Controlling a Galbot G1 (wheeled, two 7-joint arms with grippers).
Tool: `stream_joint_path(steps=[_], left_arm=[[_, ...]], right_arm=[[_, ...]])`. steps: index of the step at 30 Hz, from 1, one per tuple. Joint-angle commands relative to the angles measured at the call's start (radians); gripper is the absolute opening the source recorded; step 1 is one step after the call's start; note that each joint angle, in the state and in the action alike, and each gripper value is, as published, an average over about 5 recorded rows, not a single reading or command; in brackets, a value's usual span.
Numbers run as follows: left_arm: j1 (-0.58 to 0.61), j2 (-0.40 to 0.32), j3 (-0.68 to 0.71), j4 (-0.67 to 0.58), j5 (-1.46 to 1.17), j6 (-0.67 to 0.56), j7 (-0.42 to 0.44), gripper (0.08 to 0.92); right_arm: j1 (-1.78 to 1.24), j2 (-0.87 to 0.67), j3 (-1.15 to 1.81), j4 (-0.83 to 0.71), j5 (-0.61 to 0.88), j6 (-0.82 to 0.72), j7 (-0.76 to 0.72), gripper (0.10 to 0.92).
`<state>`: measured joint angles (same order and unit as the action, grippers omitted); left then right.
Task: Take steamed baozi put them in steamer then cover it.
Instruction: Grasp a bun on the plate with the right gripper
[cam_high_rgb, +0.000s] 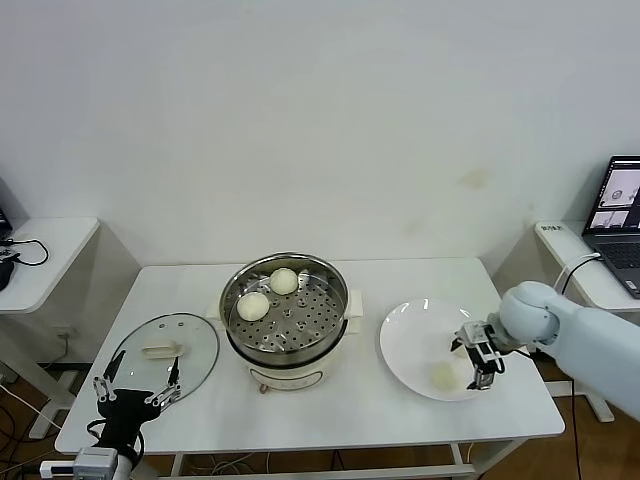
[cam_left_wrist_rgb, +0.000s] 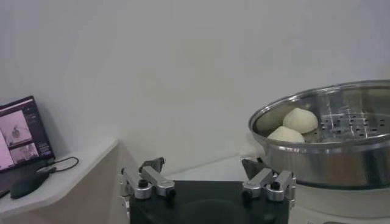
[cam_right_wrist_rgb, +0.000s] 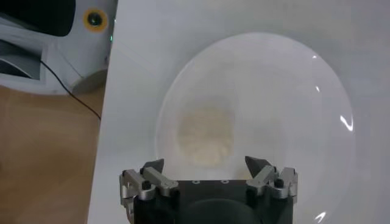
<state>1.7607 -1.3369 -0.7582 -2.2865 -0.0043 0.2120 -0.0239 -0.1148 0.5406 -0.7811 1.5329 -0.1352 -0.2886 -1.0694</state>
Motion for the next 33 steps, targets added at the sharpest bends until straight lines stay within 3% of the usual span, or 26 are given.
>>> stream_joint_path(steps=[1, 12, 25, 33], left_arm=[[-0.001, 0.0, 0.001, 0.002, 0.0, 0.0, 0.0, 0.823], [-0.006, -0.003, 0.003, 0.008, 0.001, 0.0, 0.0, 0.823], [-0.003, -0.006, 0.0, 0.005, 0.0, 0.0, 0.0, 0.823], [-0.002, -0.004, -0.001, 0.0, 0.0, 0.0, 0.0, 0.823]], right_arm=[[-0.04, 0.053, 0.016, -0.049, -0.015, -0.004, 0.017, 0.822], [-0.05, 0.104, 0.021, -0.088, -0.029, -0.012, 0.036, 0.784], [-0.032, 0.089, 0.011, -0.082, -0.031, -0.028, 0.009, 0.642], [0.066, 0.045, -0.014, -0.048, 0.011, -0.027, -0.029, 0.611]])
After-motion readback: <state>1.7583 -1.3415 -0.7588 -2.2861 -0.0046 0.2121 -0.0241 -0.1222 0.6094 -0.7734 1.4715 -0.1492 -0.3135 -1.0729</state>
